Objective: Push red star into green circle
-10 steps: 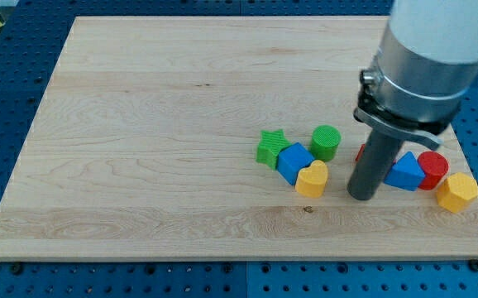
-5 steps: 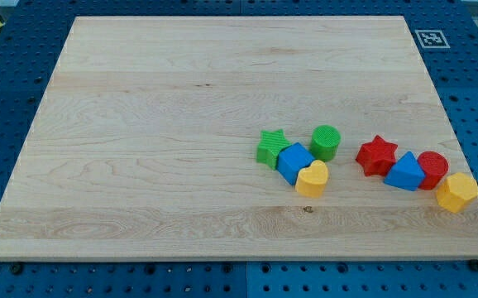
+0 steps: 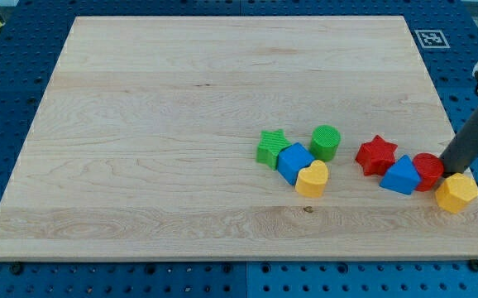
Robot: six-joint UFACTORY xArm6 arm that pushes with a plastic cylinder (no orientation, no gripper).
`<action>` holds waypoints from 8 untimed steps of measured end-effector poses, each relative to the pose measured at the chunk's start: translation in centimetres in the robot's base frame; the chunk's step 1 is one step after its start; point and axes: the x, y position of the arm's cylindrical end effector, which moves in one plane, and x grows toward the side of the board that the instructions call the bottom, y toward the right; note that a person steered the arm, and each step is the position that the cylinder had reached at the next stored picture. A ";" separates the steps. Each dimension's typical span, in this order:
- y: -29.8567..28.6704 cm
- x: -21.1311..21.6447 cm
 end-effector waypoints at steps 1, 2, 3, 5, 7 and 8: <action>-1.1 -0.9; -3.8 -1.4; -4.7 -1.5; -10.3 -2.4; -12.1 -1.2; -12.0 -1.3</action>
